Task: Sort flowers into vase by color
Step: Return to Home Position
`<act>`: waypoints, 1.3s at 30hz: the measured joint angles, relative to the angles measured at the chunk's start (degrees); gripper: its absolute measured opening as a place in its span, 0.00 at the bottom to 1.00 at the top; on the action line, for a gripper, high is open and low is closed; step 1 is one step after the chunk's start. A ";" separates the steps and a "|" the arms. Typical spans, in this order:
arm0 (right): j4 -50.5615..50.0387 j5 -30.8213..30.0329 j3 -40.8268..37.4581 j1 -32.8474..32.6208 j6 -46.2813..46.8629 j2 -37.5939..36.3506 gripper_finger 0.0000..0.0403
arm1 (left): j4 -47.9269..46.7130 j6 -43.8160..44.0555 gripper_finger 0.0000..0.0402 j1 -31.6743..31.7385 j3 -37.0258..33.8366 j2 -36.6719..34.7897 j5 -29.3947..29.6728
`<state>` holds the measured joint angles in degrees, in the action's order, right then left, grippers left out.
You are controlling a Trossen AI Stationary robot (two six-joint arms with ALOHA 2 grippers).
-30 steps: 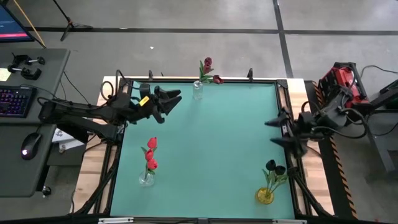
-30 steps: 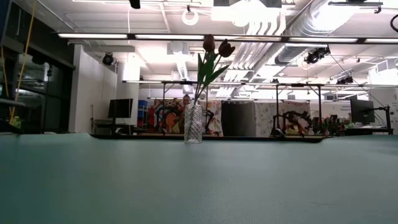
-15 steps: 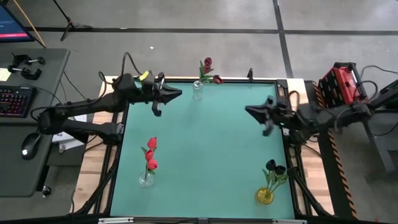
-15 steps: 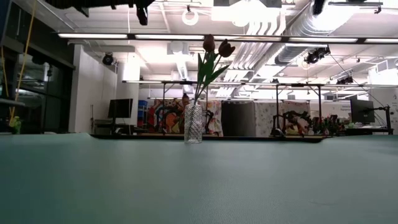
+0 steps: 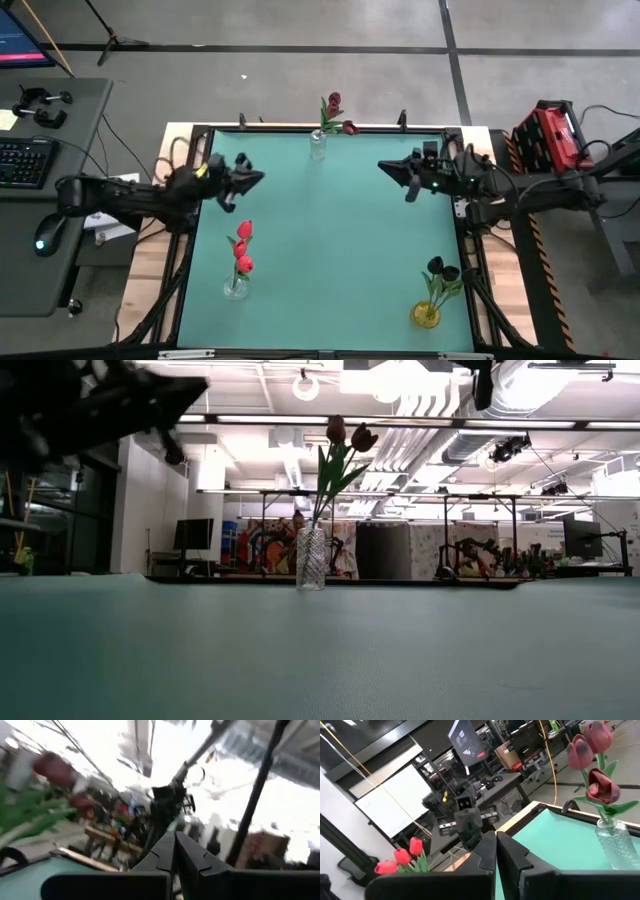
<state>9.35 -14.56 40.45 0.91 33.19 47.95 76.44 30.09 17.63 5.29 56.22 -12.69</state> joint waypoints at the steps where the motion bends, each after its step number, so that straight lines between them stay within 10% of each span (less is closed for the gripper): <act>1: -0.60 -0.14 0.00 0.00 0.00 -0.66 0.00 | 2.72 0.53 0.00 0.00 -2.37 -0.72 1.48; 26: -31.69 9.16 -0.40 -2.58 -6.07 -18.71 0.00 | -17.11 15.78 0.00 -0.55 -4.69 -3.75 4.79; 39: 11.59 16.29 -28.96 -2.51 -8.52 -28.97 0.00 | -20.19 12.25 0.00 -0.55 -4.66 -6.84 4.72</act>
<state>20.94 1.73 11.49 -1.61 24.67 18.99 56.25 42.34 17.08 0.63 49.38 -7.97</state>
